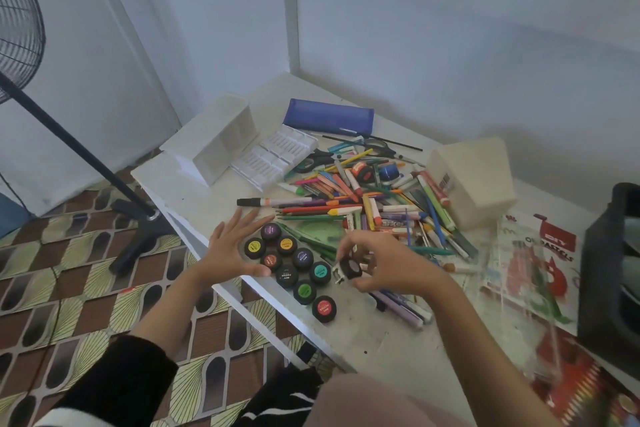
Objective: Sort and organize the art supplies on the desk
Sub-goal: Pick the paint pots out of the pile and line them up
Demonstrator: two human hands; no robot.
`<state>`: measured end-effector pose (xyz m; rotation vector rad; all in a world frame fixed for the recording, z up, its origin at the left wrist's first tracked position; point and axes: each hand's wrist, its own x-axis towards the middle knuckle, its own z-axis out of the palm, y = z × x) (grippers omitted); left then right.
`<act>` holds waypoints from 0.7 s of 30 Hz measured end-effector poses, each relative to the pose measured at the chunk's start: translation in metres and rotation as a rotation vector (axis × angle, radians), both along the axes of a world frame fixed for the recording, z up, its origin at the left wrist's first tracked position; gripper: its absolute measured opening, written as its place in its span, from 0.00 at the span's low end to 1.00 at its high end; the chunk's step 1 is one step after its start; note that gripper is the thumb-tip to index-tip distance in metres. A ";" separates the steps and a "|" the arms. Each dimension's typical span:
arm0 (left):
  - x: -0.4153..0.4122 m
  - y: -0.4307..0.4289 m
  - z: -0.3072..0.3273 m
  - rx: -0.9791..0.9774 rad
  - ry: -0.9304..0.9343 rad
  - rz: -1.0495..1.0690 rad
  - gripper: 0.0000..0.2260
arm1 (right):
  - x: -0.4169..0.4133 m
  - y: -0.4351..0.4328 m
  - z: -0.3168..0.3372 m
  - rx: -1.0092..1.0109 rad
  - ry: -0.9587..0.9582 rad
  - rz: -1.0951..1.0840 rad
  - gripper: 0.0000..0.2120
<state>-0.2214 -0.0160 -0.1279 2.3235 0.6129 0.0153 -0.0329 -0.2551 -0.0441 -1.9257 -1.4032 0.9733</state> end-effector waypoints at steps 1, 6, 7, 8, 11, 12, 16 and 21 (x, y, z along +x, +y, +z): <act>0.000 0.000 0.000 0.001 0.002 -0.001 0.53 | -0.003 0.000 -0.003 -0.005 -0.031 0.034 0.18; -0.001 0.000 0.000 0.003 0.001 0.000 0.54 | -0.014 0.003 -0.014 -0.082 -0.201 0.136 0.18; -0.001 -0.001 0.000 0.000 -0.001 0.002 0.54 | -0.016 0.005 -0.015 -0.086 -0.229 0.144 0.18; -0.001 0.000 0.000 -0.002 -0.001 0.003 0.54 | -0.018 0.007 -0.017 -0.082 -0.256 0.148 0.18; -0.001 0.000 0.000 0.002 0.008 0.000 0.53 | -0.021 0.010 -0.021 -0.066 -0.294 0.149 0.19; -0.001 0.000 0.000 -0.001 0.011 0.001 0.53 | -0.020 0.011 -0.022 -0.064 -0.310 0.153 0.20; -0.001 0.000 0.001 -0.001 0.017 -0.005 0.52 | -0.010 0.012 -0.016 -0.041 -0.262 0.141 0.16; -0.001 0.001 0.002 -0.014 0.029 -0.012 0.51 | 0.046 0.026 -0.004 0.085 -0.396 -0.103 0.10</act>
